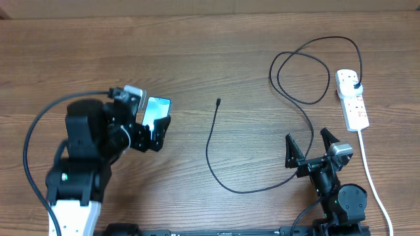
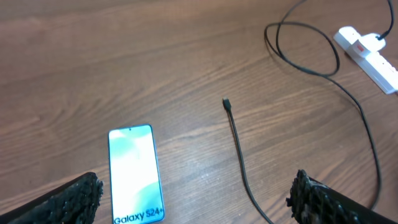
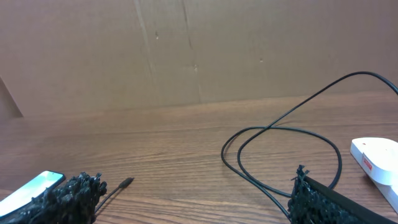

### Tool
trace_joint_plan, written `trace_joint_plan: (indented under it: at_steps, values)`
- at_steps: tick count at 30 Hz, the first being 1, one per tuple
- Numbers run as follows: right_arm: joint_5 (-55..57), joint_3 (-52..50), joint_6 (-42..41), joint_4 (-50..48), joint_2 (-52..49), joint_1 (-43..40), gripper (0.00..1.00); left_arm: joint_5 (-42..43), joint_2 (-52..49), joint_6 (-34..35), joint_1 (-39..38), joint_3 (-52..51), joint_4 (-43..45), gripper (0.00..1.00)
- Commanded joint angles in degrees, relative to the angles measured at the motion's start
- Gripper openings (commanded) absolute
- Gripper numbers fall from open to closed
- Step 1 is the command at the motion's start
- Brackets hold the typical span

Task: Plug charger to phone and switch on socket
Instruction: 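Move the left gripper over the Galaxy phone and descend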

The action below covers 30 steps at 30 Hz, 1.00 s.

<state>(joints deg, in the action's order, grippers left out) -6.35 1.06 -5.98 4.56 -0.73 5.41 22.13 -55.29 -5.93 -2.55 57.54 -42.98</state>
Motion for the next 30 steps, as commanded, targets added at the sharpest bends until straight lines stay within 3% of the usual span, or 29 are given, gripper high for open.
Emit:
trace_joint_plan:
  at_steps: [1, 11, 22, 30]
  values:
    - [0.76, -0.59, 0.07, -0.26, 0.57, 0.42, 1.0, 1.51, -4.48, 0.81, 0.28, 4.07, -2.27, 1.0]
    - [0.74, -0.59, 0.07, -0.26, 0.57, 0.42, 1.0, 7.93, -12.76, 1.31, 0.26, 4.22, 0.28, 1.0]
    - [0.74, -0.59, 0.07, -0.26, 0.57, 0.42, 1.0, -4.24, -13.22, 7.82, 0.26, 7.65, -3.28, 1.0]
    - [0.76, -0.59, 0.07, -0.26, 0.57, 0.42, 1.0, -8.15, -13.25, 9.4, 0.26, 8.26, -6.12, 1.0]
